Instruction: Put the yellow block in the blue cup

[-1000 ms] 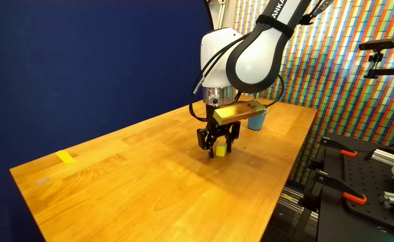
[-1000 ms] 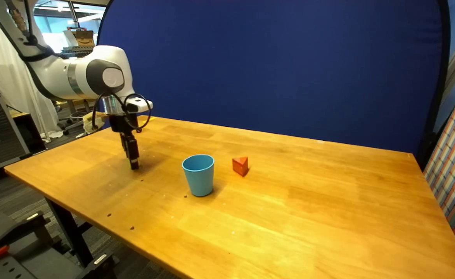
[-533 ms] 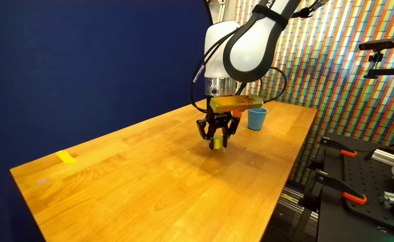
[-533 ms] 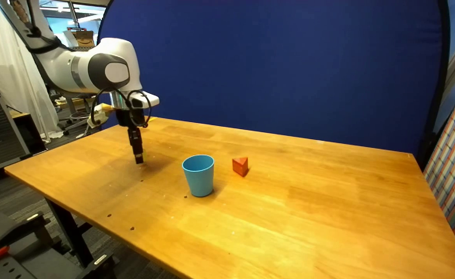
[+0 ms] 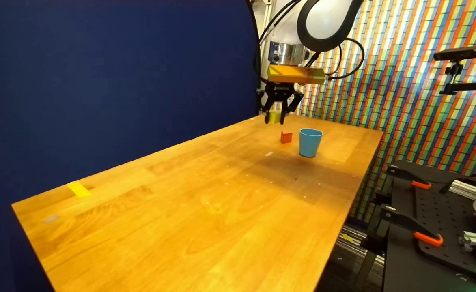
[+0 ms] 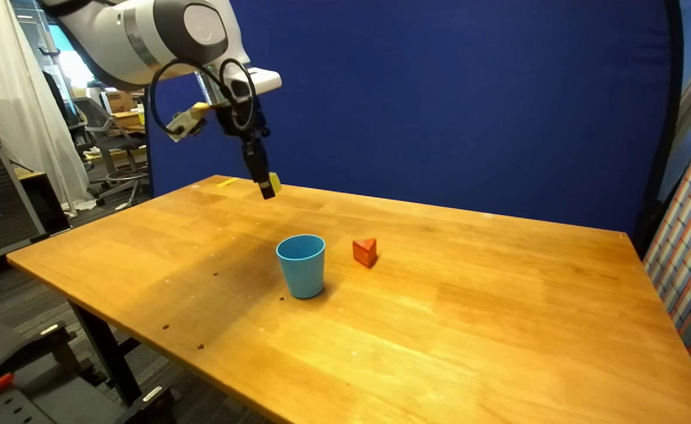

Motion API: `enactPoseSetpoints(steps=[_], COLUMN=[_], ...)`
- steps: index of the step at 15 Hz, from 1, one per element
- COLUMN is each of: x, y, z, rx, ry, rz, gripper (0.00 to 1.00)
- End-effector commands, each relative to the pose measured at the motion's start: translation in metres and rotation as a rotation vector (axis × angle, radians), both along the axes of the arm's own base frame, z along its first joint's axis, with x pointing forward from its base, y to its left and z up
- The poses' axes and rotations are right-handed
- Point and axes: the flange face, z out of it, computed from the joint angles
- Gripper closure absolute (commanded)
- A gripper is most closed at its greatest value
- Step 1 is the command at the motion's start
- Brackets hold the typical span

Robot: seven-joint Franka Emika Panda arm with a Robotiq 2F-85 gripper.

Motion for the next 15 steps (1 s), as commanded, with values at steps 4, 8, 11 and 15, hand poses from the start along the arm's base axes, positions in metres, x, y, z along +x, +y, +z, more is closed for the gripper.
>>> enactPoseSetpoints(steps=[4,8,11,15], x=[-0.056,-0.081,-0.085,-0.083], y=[-0.053,-0.072,-0.087,-0.099], z=[-0.001,-0.016,-0.016,-0.009], rx=[0.037,0.027,-0.060,-0.127], ry=[0.005,0.025,0.005,-0.035], rz=[-0.234,-0.331,-0.399,-0.457], gripper=[0.78,0.78,0.78,0.78])
